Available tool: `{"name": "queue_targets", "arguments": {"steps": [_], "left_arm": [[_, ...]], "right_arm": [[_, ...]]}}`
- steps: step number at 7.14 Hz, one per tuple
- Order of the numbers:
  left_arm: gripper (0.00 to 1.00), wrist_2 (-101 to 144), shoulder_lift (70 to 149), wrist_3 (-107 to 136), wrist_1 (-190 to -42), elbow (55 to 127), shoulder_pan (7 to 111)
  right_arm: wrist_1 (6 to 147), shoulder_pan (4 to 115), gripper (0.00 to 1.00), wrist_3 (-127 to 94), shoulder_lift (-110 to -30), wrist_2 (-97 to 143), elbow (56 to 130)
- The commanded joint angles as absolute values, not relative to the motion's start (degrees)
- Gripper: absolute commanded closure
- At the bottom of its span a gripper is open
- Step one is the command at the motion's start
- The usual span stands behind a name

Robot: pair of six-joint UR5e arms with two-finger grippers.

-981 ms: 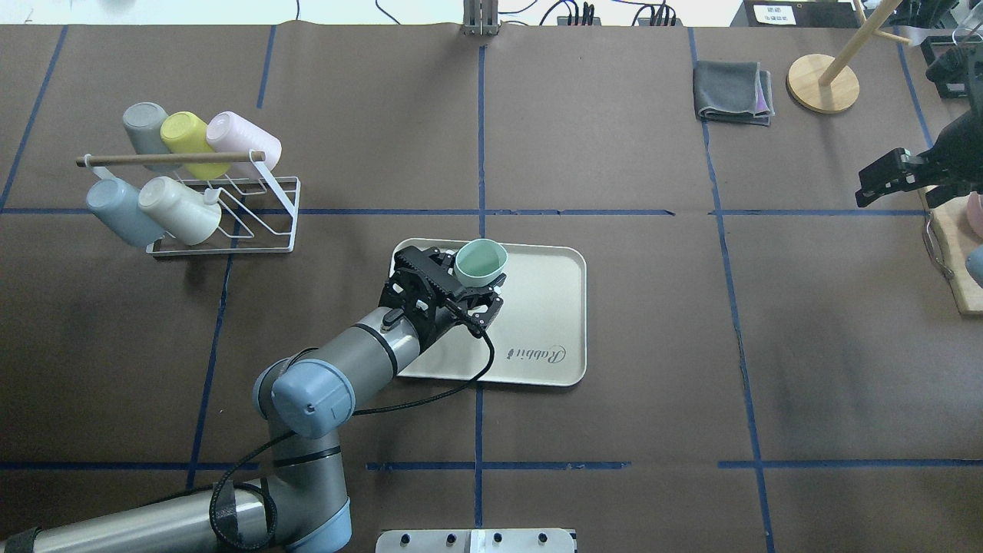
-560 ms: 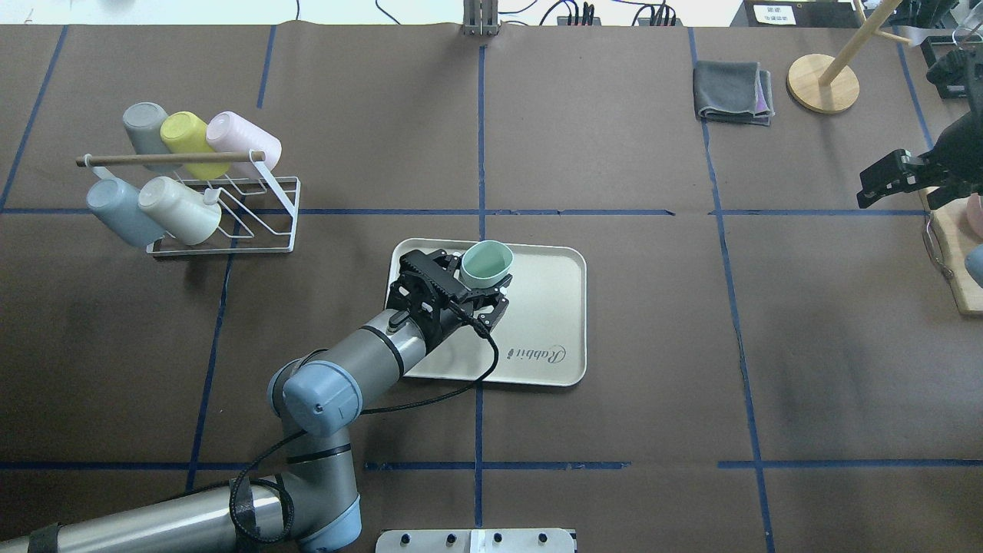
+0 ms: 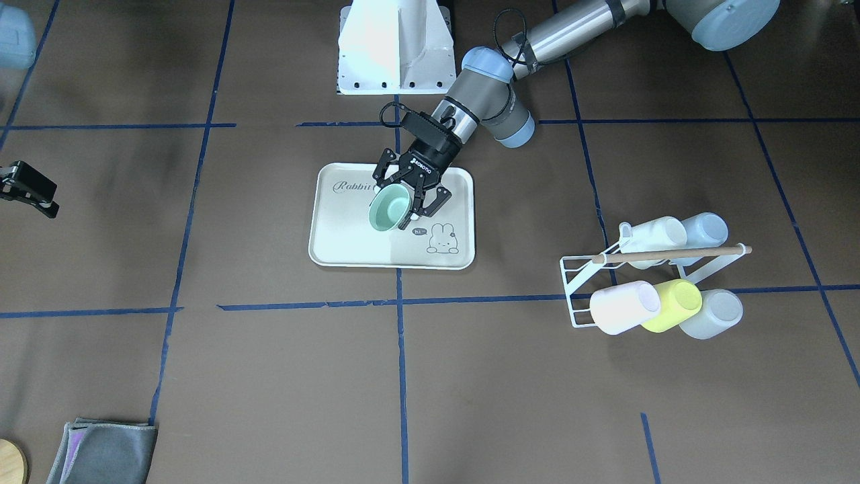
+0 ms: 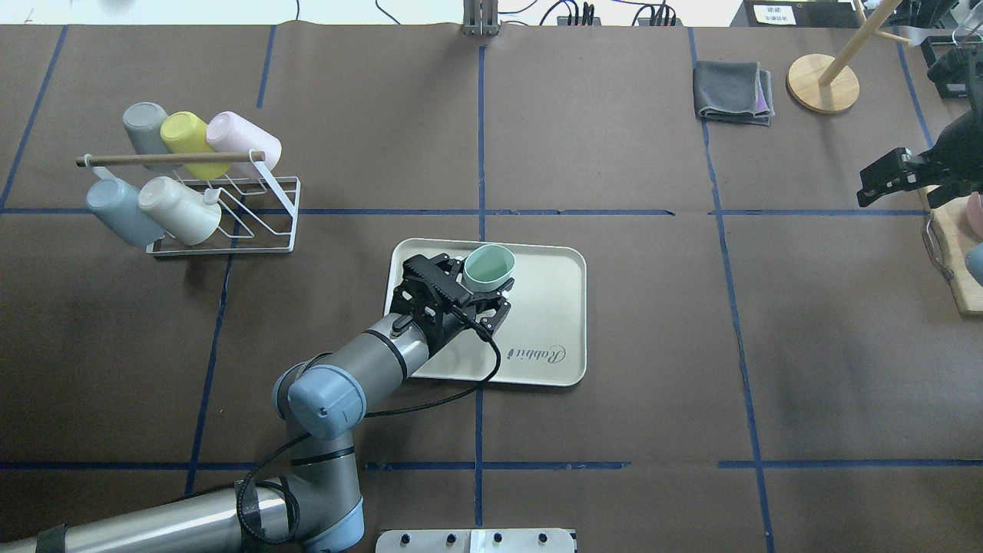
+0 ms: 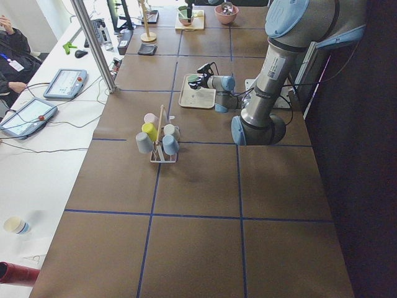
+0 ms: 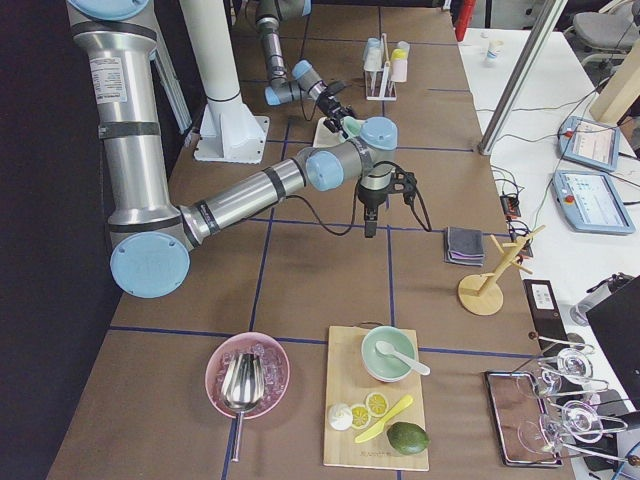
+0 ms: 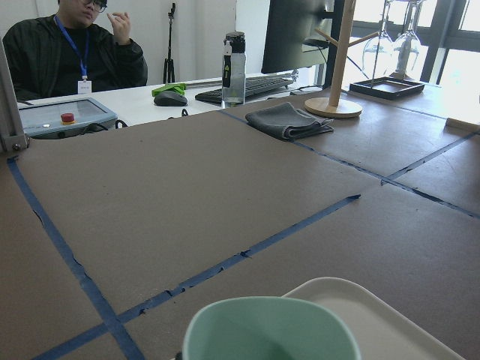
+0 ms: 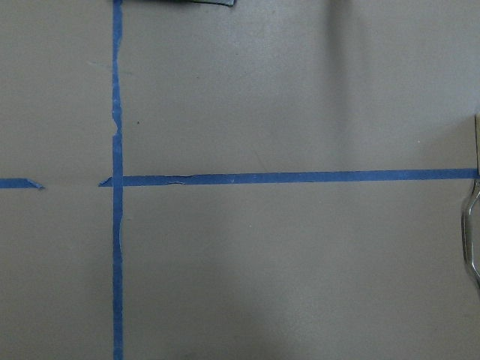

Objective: Pick up and place green cup on tray

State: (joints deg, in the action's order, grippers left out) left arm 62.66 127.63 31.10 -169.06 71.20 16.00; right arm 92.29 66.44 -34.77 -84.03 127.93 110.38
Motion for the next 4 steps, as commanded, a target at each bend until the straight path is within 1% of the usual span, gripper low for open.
{"name": "queue_targets", "arguments": {"steps": [1,4], "left_arm": [[0.37,62.58,127.62,31.03,-168.84,71.1,16.0],[0.27,62.58,127.62,30.94,-168.66,71.1,16.0]], "right_arm": [[92.29,66.45,0.0,-34.8,-84.02,128.06,110.48],[92.29,66.45,0.0,-34.8,-84.02,128.06,110.48]]}}
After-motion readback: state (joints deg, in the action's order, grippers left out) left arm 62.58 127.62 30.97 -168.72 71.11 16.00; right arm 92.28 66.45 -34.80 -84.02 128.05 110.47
